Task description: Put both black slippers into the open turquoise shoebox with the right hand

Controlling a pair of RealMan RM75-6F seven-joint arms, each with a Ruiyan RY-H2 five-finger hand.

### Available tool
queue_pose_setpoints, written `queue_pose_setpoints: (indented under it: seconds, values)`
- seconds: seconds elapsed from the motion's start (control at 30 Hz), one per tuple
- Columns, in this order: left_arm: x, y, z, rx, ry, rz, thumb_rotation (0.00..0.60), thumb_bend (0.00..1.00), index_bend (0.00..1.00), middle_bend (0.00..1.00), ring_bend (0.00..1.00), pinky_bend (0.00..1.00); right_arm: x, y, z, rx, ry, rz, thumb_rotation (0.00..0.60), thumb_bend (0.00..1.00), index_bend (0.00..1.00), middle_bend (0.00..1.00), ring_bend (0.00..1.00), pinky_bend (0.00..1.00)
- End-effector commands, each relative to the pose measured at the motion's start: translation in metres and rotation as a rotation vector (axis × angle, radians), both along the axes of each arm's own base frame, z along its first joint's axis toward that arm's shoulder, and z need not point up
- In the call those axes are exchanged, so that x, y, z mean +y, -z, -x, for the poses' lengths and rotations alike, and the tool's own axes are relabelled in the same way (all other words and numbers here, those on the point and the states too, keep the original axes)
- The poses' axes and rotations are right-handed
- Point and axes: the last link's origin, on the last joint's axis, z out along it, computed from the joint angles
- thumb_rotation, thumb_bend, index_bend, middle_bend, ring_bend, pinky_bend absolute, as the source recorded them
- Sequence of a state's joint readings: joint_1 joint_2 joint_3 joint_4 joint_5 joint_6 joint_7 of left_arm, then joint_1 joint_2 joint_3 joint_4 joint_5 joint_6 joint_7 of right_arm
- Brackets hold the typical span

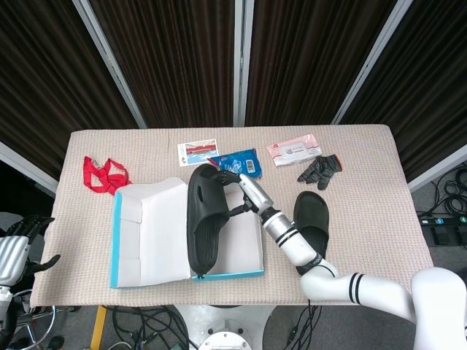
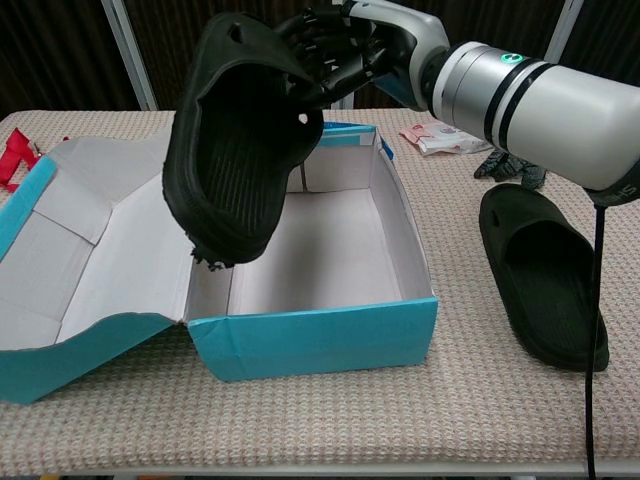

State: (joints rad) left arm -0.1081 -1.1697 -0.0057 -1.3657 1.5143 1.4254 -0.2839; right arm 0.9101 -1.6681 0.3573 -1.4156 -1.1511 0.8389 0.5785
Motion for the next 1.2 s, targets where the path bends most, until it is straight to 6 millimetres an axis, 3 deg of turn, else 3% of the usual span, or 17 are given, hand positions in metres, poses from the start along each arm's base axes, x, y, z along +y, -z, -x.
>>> queue_pose_setpoints:
  seconds: [0.03, 0.3, 0.6, 1.2]
  values:
    - [0.0, -0.002, 0.0, 0.013, 0.005, -0.003, 0.6, 0.18, 0.22, 0.23, 0.13, 0.2, -0.007, 0.01, -0.001, -0.001, -0.015, -0.038, 0.6, 0.07, 0.64, 0.63, 0.27, 0.3]
    - [0.001, -0.005, 0.004, 0.034, 0.001, -0.012, 0.6, 0.18, 0.22, 0.23, 0.13, 0.2, -0.019, 0.03, -0.002, 0.012, -0.03, -0.081, 0.6, 0.07, 0.64, 0.63, 0.27, 0.31]
    - [0.003, -0.006, 0.008, 0.034, -0.004, -0.014, 0.6, 0.18, 0.22, 0.23, 0.13, 0.2, -0.019, 0.048, -0.002, 0.02, -0.04, -0.116, 0.6, 0.07, 0.64, 0.63, 0.27, 0.31]
    - [0.002, -0.007, 0.012, 0.027, -0.005, -0.017, 0.6, 0.18, 0.22, 0.23, 0.13, 0.2, -0.024, 0.07, -0.01, 0.065, -0.046, -0.154, 0.6, 0.08, 0.64, 0.63, 0.27, 0.31]
